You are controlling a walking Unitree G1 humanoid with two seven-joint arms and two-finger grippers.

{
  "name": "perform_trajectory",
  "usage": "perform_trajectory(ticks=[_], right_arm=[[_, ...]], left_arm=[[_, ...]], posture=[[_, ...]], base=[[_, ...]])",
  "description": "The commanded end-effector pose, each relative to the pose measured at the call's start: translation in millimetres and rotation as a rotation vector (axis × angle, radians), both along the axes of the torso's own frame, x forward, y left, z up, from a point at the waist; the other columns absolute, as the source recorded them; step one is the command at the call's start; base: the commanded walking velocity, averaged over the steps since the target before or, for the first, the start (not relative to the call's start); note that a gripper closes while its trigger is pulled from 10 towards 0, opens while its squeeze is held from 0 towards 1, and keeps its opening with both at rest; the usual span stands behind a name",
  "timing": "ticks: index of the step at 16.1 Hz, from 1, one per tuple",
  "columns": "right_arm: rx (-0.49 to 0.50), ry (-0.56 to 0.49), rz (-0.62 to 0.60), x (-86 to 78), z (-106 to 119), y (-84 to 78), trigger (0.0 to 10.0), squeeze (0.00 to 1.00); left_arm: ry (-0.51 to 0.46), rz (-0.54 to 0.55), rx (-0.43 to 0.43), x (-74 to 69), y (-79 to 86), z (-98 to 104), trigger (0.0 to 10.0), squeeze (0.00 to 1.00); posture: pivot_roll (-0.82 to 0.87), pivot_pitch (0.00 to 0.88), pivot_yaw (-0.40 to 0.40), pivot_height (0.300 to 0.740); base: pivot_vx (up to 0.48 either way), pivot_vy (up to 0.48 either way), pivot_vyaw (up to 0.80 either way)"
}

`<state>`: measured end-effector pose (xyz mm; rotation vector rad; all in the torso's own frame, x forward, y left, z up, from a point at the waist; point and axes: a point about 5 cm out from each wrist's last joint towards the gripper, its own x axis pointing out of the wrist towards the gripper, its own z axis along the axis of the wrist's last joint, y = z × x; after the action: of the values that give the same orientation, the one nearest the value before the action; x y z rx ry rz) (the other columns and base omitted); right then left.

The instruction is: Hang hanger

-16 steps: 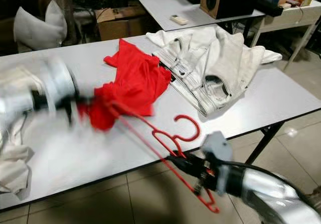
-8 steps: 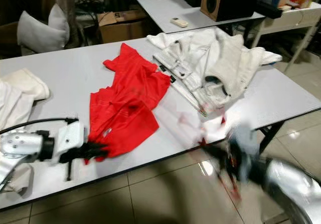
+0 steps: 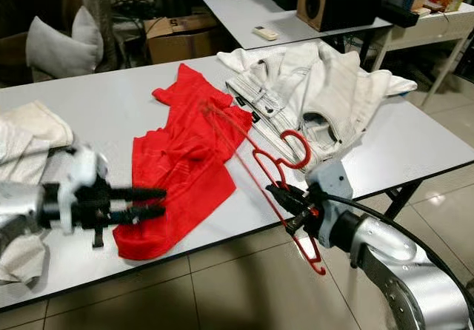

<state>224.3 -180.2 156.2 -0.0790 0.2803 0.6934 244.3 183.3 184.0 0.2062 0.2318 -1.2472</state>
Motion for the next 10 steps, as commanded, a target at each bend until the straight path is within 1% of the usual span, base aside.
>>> perform_trajectory(ticks=[1, 2, 3, 4, 5, 6, 7, 8, 9, 10], right_arm=[[-0.027, 0.017, -0.015, 2.3, -2, -1.9, 10.0, 0.00], [-0.037, 0.023, -0.025, 3.7, -4, -0.6, 10.0, 0.00], [-0.042, 0.027, -0.030, 4.0, -5, 0.3, 10.0, 0.00], [-0.044, 0.033, -0.044, 4.9, -7, 2.0, 10.0, 0.00], [-0.041, 0.032, -0.049, 5.6, -7, 3.1, 10.0, 0.00], [-0.036, 0.030, -0.061, 7.2, -7, 6.2, 10.0, 0.00], [-0.023, 0.022, -0.079, 9.3, -7, 9.6, 10.0, 0.00], [-0.014, 0.008, -0.103, 11.3, -7, 11.5, 10.0, 0.00], [0.013, -0.038, -0.149, 14.1, -5, 18.9, 10.0, 0.00], [0.040, -0.072, -0.198, 15.2, -5, 26.3, 10.0, 0.00]], left_arm=[[-0.008, 0.010, -0.046, 2.1, -2.2, 8, 10.0, 1.00], [0.005, 0.017, -0.101, 2.8, -5.6, 12, 10.0, 1.00], [0.008, 0.017, -0.098, 2.6, -7.1, 13, 10.0, 1.00], [0.001, 0.093, -0.057, 9.6, -6.9, 9, 10.0, 1.00], [-0.021, 0.184, -0.025, 18.8, -4.5, 5, 10.0, 1.00], [-0.061, 0.380, 0.058, 37.0, 2.8, -6, 10.0, 1.00], [-0.076, 0.507, 0.085, 46.5, 6.9, -13, 10.0, 1.00], [-0.082, 0.568, 0.040, 50.0, 7.1, -12, 10.0, 0.71], [-0.075, 0.637, -0.092, 50.8, 3.3, -10, 10.0, 0.00], [-0.081, 0.696, -0.167, 48.3, 2.1, -13, 10.0, 0.00]], posture=[[-0.08, 0.000, 0.066, 0.740], [-0.08, 0.000, 0.069, 0.740], [-0.08, 0.000, 0.071, 0.740], [-0.08, 0.000, 0.075, 0.740], [-0.08, 0.000, 0.077, 0.740], [-0.09, 0.000, 0.082, 0.740], [-0.09, 0.000, 0.083, 0.740], [-0.09, 0.000, 0.087, 0.740], [-0.10, 0.000, 0.091, 0.740], [-0.10, 0.000, 0.092, 0.740]], base=[[0.000, 0.000, 0.00], [0.000, 0.000, 0.00], [0.000, 0.000, 0.00], [0.000, 0.000, 0.00], [0.000, 0.000, 0.00], [0.000, 0.000, 0.00], [0.000, 0.000, 0.00], [0.000, 0.000, 0.00], [0.000, 0.000, 0.00], [0.000, 0.000, 0.00]])
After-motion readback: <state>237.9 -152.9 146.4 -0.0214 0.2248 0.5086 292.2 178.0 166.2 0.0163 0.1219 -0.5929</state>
